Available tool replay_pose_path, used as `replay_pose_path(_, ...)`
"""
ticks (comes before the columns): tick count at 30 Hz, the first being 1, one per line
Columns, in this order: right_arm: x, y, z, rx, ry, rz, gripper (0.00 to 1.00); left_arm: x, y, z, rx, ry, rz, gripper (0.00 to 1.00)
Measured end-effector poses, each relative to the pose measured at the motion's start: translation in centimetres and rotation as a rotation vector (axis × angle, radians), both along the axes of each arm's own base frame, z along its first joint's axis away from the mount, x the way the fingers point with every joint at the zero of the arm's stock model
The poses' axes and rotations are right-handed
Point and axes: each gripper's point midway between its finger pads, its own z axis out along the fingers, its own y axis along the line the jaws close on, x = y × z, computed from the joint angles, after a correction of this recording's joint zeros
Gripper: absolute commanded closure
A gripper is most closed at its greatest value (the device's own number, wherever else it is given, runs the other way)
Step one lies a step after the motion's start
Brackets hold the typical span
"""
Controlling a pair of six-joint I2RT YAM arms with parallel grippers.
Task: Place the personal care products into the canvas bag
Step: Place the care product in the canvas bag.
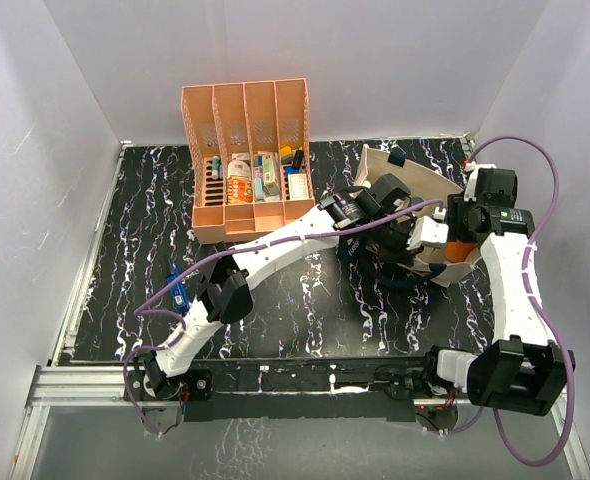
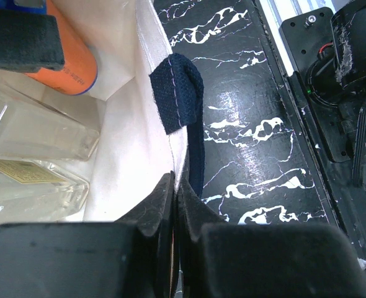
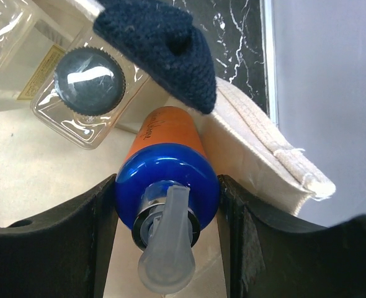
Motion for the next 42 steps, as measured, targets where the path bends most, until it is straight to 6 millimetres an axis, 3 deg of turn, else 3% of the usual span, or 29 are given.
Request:
replay_pose_path(14, 0.0, 0.6, -2.5, 0.053, 0.026, 0.02, 0.91, 0.1, -0.1, 0.1, -0.003, -0.014, 0.002, 1.0)
replay_pose_path(25, 1.5, -0.3, -4.0, 0.062, 0.043, 0.045, 0.73, 0.2, -0.4, 0.1, -0.007, -0.018, 0.001, 1.0)
replay_pose_path(33, 2.1, -0.5, -4.5, 0.049, 0.053, 0.098, 0.47, 0.0, -0.5, 0.1, -0.007, -0.023, -0.005, 1.0)
replay_pose_path(42, 2.5, -0.9, -5.0, -0.011, 0.061, 0.187, 0.32, 0.1, -0.6, 0.3, -0.013, -0.033, -0.005, 1.0)
